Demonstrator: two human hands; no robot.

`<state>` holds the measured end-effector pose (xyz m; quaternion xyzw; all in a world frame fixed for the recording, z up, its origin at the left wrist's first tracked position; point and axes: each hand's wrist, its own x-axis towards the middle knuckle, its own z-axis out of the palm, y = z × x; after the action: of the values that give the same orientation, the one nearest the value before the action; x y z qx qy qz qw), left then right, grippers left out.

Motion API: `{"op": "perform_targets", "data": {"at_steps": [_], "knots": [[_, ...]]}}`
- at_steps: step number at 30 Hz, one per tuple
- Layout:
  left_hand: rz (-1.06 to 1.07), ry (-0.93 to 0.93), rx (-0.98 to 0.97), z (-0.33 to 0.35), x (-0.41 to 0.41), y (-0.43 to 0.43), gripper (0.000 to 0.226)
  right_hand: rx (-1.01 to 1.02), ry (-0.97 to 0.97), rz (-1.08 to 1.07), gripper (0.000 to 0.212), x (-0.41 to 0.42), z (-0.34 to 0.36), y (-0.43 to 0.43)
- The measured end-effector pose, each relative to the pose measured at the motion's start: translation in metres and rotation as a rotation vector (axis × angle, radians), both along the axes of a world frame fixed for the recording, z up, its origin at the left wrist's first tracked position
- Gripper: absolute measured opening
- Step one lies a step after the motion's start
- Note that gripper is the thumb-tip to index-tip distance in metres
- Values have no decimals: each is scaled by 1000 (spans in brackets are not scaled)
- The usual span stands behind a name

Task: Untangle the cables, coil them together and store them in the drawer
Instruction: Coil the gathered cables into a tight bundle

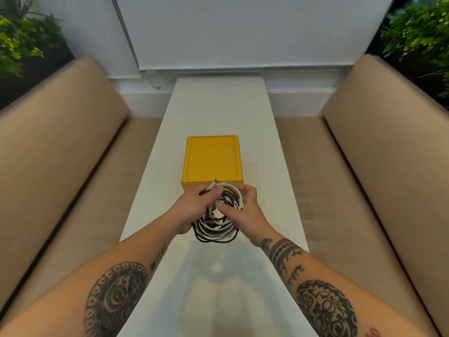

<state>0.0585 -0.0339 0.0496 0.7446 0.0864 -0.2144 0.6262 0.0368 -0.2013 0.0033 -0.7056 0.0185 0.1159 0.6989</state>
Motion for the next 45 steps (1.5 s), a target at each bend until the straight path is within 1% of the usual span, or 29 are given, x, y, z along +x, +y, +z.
{"op": "perform_targets", "data": {"at_steps": [2,3,4,6,7,8,12,15,18,21,24,28,33,35,36,39,42,44,45], "knots": [[-29,38,6,1,1,0,40,-25,11,54,106,1,-3,-1],[-47,58,12,0,2,1,41,-33,14,80,107,1,-4,-1],[-65,76,17,-1,4,2,41,-39,9,101,99,2,-5,-1],[-85,100,19,-4,6,5,43,-39,-17,119,69,2,-4,2],[-89,101,23,-5,8,6,44,-28,-17,110,60,2,-4,4],[-93,96,28,-5,9,6,44,-12,-8,96,55,2,-3,6],[-87,31,83,-6,15,5,41,70,69,95,47,5,-2,6],[-91,6,147,-12,19,7,43,83,196,163,48,6,-1,4],[-115,38,153,-17,21,8,42,131,311,219,47,6,-5,3],[-126,66,149,-20,23,7,42,170,334,182,40,6,-9,4],[-129,80,150,-22,27,5,42,104,304,102,32,8,-11,7],[-106,119,84,-29,30,4,41,39,305,48,25,11,-15,11],[-72,122,29,-35,32,3,38,-6,303,25,28,13,-19,14],[-68,170,33,-37,31,4,39,-24,294,19,28,12,-21,14],[-63,197,41,-40,30,5,43,-33,280,15,27,12,-23,14],[-25,223,49,-60,24,5,51,-77,251,16,26,9,-38,15],[32,220,100,-85,12,4,54,-159,289,13,22,3,-60,17],[31,231,118,-103,7,5,52,-207,319,9,22,0,-75,19],[37,237,116,-111,4,6,48,-236,329,6,27,-2,-82,20]]}}
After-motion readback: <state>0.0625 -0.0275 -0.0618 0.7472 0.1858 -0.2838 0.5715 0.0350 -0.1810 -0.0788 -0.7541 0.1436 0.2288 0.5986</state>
